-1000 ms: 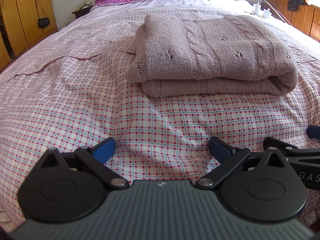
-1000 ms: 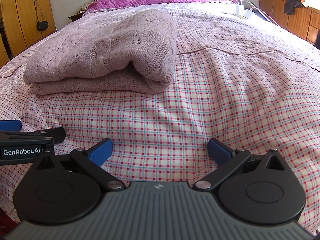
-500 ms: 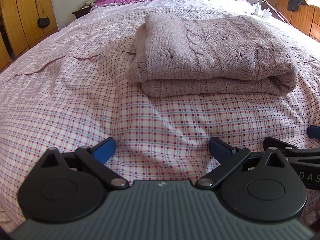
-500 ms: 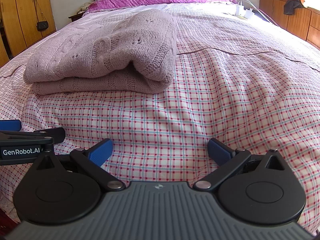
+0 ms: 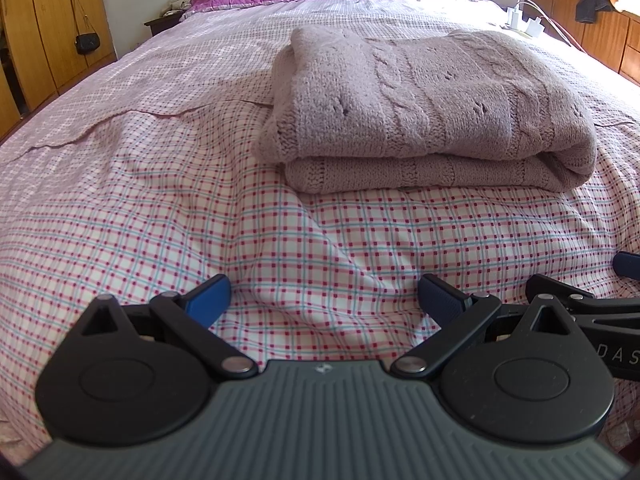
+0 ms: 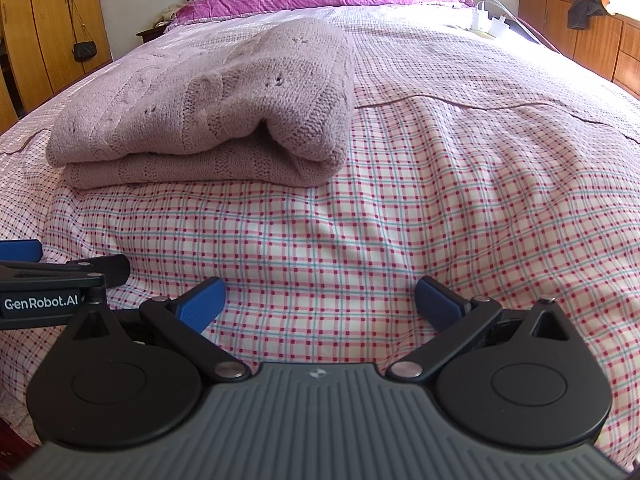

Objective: Fold small clothes

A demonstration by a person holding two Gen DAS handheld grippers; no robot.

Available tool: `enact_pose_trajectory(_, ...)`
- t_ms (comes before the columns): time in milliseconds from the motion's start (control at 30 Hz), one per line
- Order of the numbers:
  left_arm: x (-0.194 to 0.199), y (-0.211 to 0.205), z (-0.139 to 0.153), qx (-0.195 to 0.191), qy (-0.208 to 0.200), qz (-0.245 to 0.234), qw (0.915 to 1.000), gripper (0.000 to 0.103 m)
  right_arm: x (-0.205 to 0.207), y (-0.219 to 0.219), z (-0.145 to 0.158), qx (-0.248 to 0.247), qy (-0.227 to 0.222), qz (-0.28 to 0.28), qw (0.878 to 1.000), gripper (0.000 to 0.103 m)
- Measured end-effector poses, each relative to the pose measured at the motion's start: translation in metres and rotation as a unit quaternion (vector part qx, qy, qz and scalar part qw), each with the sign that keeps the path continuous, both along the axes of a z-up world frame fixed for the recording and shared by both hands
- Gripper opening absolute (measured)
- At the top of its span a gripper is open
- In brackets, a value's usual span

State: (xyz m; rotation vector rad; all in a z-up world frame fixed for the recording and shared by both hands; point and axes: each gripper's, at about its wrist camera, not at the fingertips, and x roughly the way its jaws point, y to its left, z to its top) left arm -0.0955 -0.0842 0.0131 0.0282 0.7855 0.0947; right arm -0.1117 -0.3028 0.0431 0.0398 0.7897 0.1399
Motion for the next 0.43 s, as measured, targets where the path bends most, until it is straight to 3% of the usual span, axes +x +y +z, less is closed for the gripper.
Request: enact_pose_trajectory(433,0.0002,0.0004,-0.0011,0.002,0.000,-0.001,1.0000,0.102,0.0001,0.0003,-0.0003,-0.001,0.000,0.000,1.000,0.103)
